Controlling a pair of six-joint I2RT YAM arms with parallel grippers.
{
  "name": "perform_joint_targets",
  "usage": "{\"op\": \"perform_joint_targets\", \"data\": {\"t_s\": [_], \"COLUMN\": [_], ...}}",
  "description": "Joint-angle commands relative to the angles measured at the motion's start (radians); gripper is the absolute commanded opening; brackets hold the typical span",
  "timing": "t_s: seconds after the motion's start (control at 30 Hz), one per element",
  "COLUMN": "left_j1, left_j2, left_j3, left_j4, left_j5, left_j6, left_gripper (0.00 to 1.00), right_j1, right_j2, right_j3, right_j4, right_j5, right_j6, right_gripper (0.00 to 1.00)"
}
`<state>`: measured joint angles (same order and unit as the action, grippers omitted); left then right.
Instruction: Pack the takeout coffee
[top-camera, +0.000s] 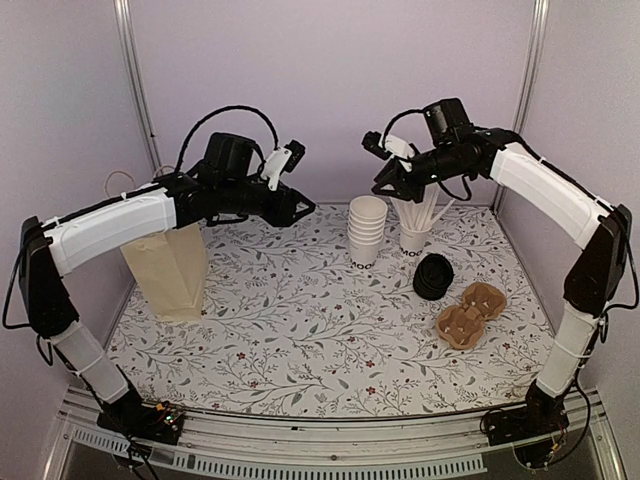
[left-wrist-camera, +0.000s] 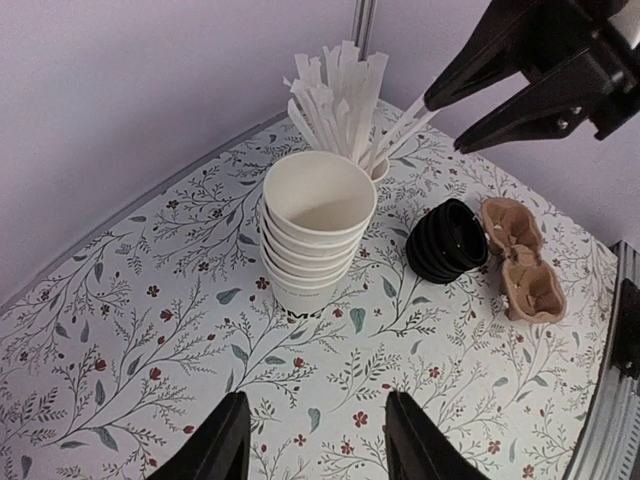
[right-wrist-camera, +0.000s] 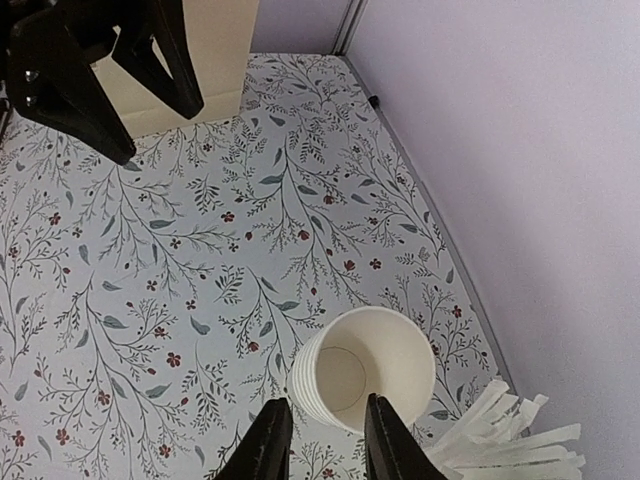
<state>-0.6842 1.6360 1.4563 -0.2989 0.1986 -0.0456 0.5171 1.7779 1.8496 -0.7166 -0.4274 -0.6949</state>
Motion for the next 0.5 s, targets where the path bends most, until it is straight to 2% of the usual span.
{"op": "perform_joint_targets", "data": {"t_s": [0.0,0.27,0.47], "left_j1": [0.01,0.011,0.009], "left_j2": [-0.061,-0.109,-0.129], "left_j3": [-0.033,-0.056,-0.063], "left_j4": [0.052,0.067,0.072], "left_j5": [-0.012,-0.014,-0.017], "left_j6": [-0.011,-0.005,-0.006], "left_gripper": [0.49,0.52,0.53], "right_j1": [0.03,0.054,0.073], "right_j2": [0.12,0.309,0.363], "right_j3": [0.124,0.256,0.289], "right_j4": [-0.096,-0.144,-0.157], "right_j5": [0.096,0.138,0.142], "right_j6": [-0.048,-0.032,-0.018], "right_gripper": [0.27,0.31,0.31]}}
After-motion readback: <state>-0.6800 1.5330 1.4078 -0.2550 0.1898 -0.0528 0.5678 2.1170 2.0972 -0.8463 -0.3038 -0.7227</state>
